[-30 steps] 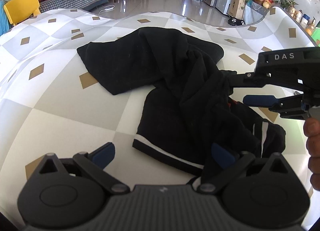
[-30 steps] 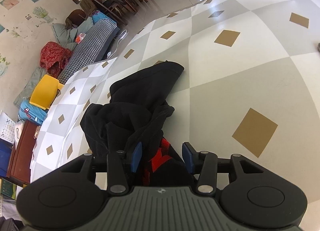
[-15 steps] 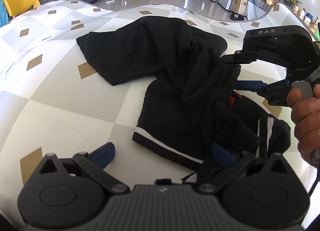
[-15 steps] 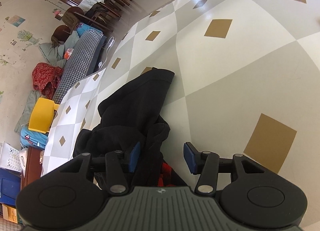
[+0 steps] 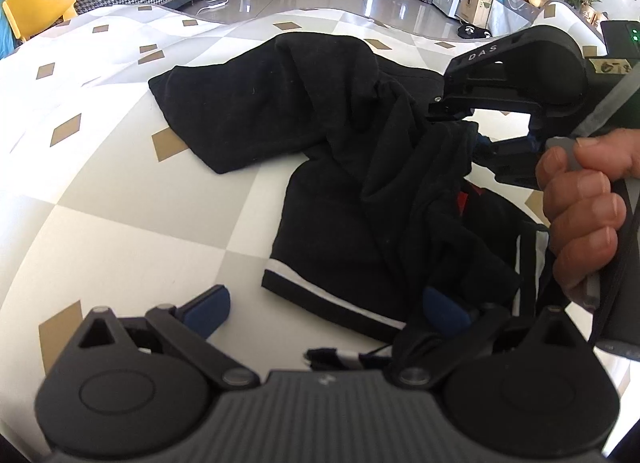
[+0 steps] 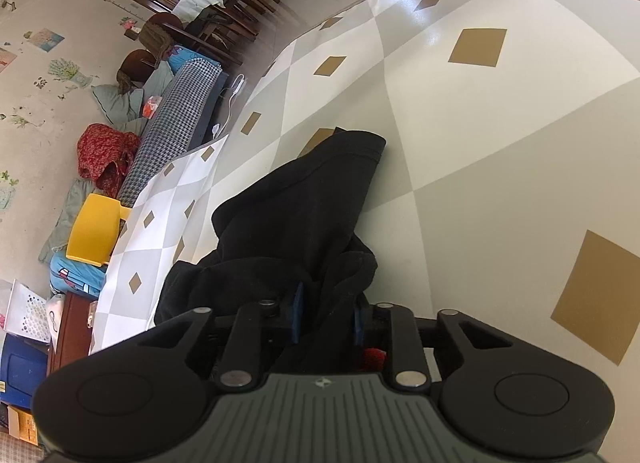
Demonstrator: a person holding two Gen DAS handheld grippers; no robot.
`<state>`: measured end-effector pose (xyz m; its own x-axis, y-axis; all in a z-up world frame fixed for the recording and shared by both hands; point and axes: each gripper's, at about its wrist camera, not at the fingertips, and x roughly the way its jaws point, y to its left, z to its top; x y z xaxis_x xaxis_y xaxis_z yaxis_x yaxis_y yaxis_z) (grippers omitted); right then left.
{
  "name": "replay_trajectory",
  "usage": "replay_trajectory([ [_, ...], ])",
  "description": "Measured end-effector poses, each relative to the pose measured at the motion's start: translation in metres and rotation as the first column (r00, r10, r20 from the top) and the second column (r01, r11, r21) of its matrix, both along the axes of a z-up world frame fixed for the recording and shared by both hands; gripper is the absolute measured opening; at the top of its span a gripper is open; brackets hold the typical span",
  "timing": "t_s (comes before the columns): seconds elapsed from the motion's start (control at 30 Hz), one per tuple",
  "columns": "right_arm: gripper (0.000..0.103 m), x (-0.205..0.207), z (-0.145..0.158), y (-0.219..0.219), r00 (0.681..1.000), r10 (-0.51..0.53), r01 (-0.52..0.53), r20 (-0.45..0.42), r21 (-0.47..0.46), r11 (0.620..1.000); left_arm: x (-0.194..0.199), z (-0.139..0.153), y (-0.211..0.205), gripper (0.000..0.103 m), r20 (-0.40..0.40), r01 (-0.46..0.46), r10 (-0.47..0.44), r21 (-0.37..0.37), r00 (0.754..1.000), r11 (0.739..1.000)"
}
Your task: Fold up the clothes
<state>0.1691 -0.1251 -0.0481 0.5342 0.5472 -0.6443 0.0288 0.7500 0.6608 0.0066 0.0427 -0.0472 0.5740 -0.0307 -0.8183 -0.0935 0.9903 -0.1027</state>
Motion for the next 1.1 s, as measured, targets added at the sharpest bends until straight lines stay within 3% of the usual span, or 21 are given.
replay_trajectory([
  [0.07,0.012,-0.001,0.004,0.002,1.0,0.006,-0.005,0.021,-0.01,1.0,0.001,0.0,-0.001,0.103,0.003,0.002,-0.002,0.003,1.0,1.0],
  [0.27,0.01,-0.013,0.03,0.004,0.99,0.054,-0.054,0.127,0.002,0.999,0.002,0.001,-0.002,0.103,0.009,0.0,0.0,-0.011,1.0,1.0],
  [0.4,0.01,-0.026,0.06,0.011,0.956,0.138,-0.136,0.259,-0.026,0.99,-0.001,0.011,0.002,0.103,0.037,-0.016,0.017,-0.022,0.999,1.0],
  [0.57,0.01,-0.05,0.091,0.021,0.882,0.258,-0.236,0.394,-0.105,0.966,-0.009,0.034,0.019,0.103,0.111,-0.083,0.086,-0.028,0.99,0.996],
  [0.7,0.01,-0.071,0.104,0.03,0.824,0.352,-0.301,0.444,-0.184,0.936,-0.017,0.055,0.041,0.103,0.185,-0.186,0.187,-0.024,0.965,0.982],
  [0.87,0.01,-0.099,0.109,0.045,0.748,0.467,-0.373,0.472,-0.283,0.884,-0.02,0.076,0.072,0.103,0.244,-0.275,0.28,-0.053,0.928,0.96],
  [1.1,0.01,-0.143,0.1,0.069,0.636,0.626,-0.48,0.452,-0.403,0.779,-0.034,0.094,0.094,0.103,0.292,-0.301,0.314,-0.089,0.904,0.949],
])
